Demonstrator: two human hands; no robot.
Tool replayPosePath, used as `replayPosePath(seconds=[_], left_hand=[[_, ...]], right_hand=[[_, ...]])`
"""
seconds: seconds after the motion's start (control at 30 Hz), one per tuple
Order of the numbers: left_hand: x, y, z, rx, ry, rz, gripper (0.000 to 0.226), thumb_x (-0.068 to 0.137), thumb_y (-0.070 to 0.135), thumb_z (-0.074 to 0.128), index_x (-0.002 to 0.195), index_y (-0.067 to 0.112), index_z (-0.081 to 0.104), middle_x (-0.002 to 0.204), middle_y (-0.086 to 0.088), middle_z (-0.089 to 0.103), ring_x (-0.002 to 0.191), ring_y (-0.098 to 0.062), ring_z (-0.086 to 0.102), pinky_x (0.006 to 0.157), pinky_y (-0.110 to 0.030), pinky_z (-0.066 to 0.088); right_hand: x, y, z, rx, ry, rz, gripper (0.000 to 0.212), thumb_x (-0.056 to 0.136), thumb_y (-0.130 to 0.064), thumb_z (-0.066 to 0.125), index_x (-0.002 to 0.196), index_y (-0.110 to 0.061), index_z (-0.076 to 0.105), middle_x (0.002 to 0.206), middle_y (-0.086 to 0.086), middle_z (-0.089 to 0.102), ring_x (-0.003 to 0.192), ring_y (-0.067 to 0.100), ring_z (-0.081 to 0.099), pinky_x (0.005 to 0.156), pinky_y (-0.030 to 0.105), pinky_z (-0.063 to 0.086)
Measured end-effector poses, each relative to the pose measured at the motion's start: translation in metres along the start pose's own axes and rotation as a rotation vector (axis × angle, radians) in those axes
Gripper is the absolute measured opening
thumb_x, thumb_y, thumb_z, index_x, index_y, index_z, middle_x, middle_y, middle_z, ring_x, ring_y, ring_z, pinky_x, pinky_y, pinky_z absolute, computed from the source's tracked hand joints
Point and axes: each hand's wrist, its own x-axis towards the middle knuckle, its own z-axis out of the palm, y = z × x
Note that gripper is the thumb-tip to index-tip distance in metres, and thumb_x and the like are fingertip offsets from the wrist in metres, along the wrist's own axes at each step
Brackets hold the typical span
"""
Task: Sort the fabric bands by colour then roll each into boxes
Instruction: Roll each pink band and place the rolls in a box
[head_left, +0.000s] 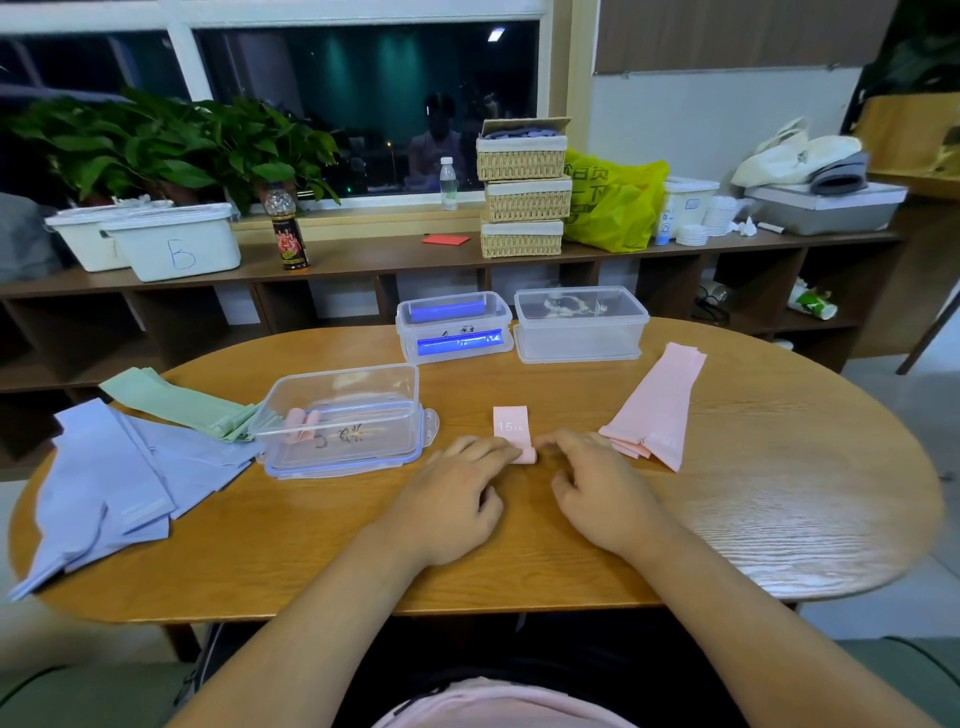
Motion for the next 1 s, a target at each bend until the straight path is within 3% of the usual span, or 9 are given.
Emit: replayPosePath(seconds=[0.2,0.37,0.57,0.77,0.9,1.0], left_hand=[[0.012,-0.001,0.002,-0.016,-0.023,-0.036,0.064,0.095,0.033,0.041,0.159,0.033,0.041,0.159,0.017,0.044,0.147,-0.005,0.032,0.121,-0.041,0.037],[0.025,-0.003,0.006,-0.013,-0.011,-0.072,0.063,0.095,0.029,0.046,0.158,0.028,0.044,0.158,0.013,0.046,0.147,-0.007,0.033,0.121,-0.042,0.037],[0.030,-0.006,0.011,-0.079,0.045,-0.149,0.071,0.096,0.026,0.050,0.164,0.023,0.032,0.166,0.007,0.036,0.152,-0.010,0.026,0.127,-0.037,0.028],[0.025,-0.013,0.015,-0.130,0.152,-0.204,0.056,0.094,0.020,0.055,0.150,0.024,0.050,0.148,0.008,0.050,0.140,-0.011,0.039,0.119,-0.036,0.038],[0.030,-0.011,0.014,-0.067,0.136,-0.159,0.055,0.098,0.024,0.051,0.153,0.033,0.048,0.155,0.015,0.047,0.144,-0.008,0.033,0.121,-0.034,0.034],[0.039,-0.010,0.014,-0.043,0.109,-0.185,0.055,0.100,0.029,0.048,0.155,0.034,0.046,0.159,0.015,0.044,0.147,-0.012,0.031,0.122,-0.041,0.035]], right_hand=[[0.002,0.003,0.002,0.007,0.031,-0.050,0.038,0.098,-0.015,0.058,0.128,-0.037,0.062,0.121,-0.026,0.056,0.116,-0.002,0.050,0.099,0.025,0.047],[0.005,0.002,0.003,-0.065,0.007,-0.125,0.041,0.099,-0.016,0.057,0.134,-0.038,0.062,0.129,-0.024,0.056,0.122,-0.001,0.045,0.102,0.022,0.042],[0.024,0.005,0.009,-0.177,-0.028,-0.166,0.048,0.098,-0.018,0.053,0.142,-0.035,0.058,0.141,-0.019,0.054,0.128,0.009,0.046,0.106,0.037,0.047],[0.047,0.006,0.009,-0.220,-0.055,-0.137,0.047,0.102,-0.023,0.052,0.148,-0.034,0.054,0.147,-0.014,0.055,0.133,0.014,0.047,0.109,0.043,0.046],[0.056,0.007,0.011,-0.228,-0.075,-0.129,0.047,0.102,-0.024,0.051,0.149,-0.033,0.054,0.144,-0.011,0.056,0.131,0.017,0.047,0.108,0.045,0.047],[0.057,0.005,0.012,-0.255,-0.018,-0.109,0.047,0.101,-0.022,0.052,0.147,-0.030,0.053,0.138,-0.008,0.056,0.125,0.018,0.049,0.102,0.044,0.049]])
